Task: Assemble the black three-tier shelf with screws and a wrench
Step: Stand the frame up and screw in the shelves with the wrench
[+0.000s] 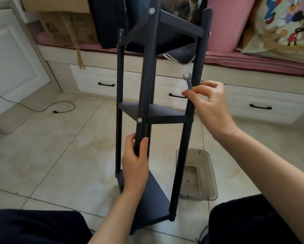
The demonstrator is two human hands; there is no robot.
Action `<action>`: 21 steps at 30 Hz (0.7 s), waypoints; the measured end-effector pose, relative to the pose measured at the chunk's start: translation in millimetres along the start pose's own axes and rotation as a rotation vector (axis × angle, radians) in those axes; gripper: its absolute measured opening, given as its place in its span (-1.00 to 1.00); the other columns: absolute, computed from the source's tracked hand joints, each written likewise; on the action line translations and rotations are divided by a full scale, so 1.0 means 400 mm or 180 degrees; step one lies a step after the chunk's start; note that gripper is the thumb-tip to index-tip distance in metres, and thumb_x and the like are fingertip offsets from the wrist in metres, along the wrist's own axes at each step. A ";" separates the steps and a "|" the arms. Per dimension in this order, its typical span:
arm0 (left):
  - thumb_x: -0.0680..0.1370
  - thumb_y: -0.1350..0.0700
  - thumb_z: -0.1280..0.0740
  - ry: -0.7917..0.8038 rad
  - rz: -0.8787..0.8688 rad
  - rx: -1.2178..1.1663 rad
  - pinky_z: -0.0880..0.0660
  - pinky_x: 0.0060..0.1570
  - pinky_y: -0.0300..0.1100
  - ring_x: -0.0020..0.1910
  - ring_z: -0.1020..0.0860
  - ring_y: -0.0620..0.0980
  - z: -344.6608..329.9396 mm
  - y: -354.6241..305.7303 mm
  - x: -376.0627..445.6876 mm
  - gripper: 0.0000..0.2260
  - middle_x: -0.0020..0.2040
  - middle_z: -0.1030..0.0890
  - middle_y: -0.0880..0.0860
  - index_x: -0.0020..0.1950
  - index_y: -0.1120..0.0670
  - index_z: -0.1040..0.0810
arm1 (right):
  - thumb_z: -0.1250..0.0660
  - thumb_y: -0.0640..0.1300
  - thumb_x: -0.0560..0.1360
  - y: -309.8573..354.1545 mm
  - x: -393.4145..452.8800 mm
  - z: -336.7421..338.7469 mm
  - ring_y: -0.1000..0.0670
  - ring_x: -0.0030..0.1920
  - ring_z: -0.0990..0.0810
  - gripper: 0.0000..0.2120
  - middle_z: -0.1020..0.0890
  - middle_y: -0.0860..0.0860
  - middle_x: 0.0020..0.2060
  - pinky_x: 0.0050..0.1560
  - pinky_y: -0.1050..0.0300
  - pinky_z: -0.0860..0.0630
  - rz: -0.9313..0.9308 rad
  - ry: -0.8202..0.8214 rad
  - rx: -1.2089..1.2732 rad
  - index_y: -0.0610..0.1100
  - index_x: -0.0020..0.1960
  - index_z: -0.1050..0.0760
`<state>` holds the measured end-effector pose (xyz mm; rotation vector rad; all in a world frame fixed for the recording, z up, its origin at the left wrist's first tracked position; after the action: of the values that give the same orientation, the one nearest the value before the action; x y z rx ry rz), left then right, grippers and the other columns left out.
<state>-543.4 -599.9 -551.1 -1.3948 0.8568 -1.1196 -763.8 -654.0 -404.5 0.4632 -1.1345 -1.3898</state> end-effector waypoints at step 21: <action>0.64 -0.03 -0.33 -0.0345 -0.0314 0.0382 -0.51 -0.05 -0.44 0.06 -0.62 -0.27 0.003 -0.077 -0.005 -0.71 0.04 -0.66 -0.29 0.37 -0.17 -0.50 | -0.22 -0.13 0.63 -0.124 -0.252 -0.268 0.28 -0.42 -0.48 -0.76 -0.50 0.27 -0.53 -0.36 0.48 -0.34 -0.1029 0.0912 0.0578 -0.11 0.00 -0.67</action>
<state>-545.8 -593.6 -521.0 -1.3965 0.6391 -1.1403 -681.3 -609.0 -528.0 0.9795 -0.9815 -1.4432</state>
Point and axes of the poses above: each hand's wrist, its own x-axis towards the middle knuckle, its own z-axis out of the back of the hand, y = z × x, the point moved 9 cm from there along x, towards the middle knuckle
